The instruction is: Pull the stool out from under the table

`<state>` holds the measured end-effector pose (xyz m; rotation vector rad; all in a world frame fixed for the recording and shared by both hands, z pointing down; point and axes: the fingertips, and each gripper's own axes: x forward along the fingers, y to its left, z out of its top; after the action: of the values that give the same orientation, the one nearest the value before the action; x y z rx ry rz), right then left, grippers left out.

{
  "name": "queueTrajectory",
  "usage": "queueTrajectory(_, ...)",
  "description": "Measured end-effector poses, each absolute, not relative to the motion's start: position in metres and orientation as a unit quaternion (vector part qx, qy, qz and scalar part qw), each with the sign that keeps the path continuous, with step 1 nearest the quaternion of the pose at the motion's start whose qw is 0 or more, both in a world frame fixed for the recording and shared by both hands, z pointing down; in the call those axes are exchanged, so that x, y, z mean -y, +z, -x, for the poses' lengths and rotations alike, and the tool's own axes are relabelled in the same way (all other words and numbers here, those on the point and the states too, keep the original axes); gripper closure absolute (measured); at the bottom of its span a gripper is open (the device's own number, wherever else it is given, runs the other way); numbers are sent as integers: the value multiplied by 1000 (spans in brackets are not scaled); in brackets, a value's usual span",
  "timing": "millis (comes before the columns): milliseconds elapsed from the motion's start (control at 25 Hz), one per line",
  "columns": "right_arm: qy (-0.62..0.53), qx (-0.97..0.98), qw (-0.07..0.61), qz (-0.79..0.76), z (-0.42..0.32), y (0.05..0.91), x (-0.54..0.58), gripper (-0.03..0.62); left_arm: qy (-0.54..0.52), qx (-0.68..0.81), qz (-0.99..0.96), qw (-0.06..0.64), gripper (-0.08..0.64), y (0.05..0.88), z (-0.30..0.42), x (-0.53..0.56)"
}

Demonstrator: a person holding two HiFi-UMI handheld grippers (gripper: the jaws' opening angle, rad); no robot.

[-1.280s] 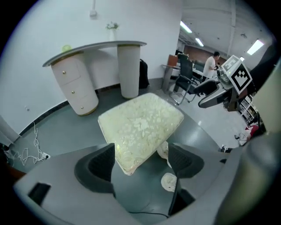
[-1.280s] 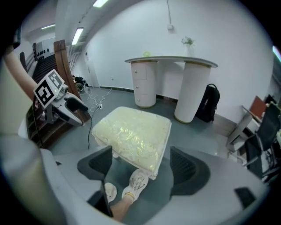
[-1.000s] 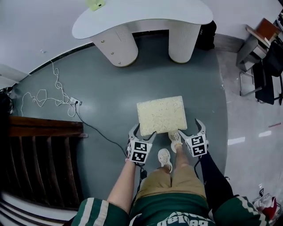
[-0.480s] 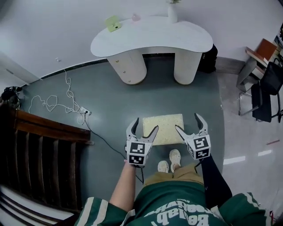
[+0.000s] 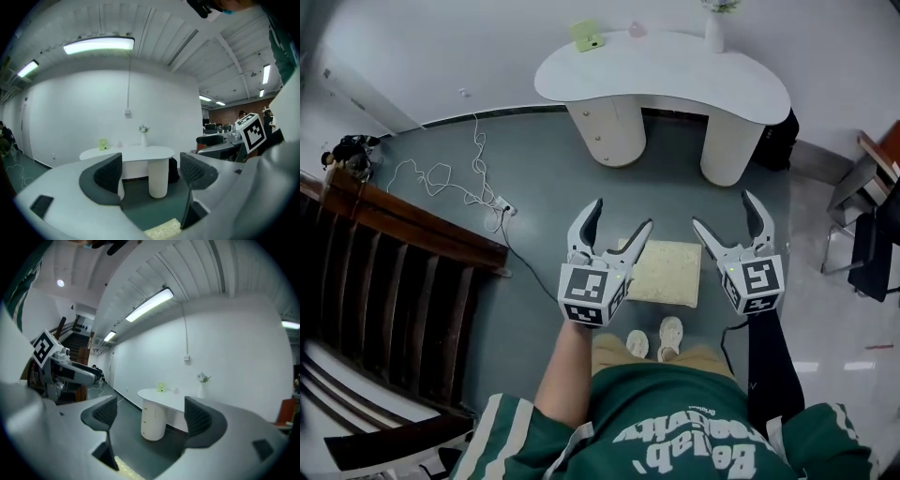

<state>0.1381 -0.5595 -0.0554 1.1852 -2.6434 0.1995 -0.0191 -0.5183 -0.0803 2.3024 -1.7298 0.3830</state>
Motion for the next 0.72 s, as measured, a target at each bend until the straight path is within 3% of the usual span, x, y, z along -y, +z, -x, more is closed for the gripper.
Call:
queueTrajectory(400,28,916,67,-395,-131,-121,572,158,85,599,-794,56,173,-153,9,540)
queueTrajectory(520,29,914,72,-397,-131,-119,578,200,88,607,-788,44,248,-157,12,541)
queueTrajectory(640,29,912,79,-401,-132,-116,583,295,80,612,-785,39,377,-159,13,543)
queueTrajectory(720,18,912,82,-401,-130,-118,584,375,77,619,-781,36,408,-160,17,544)
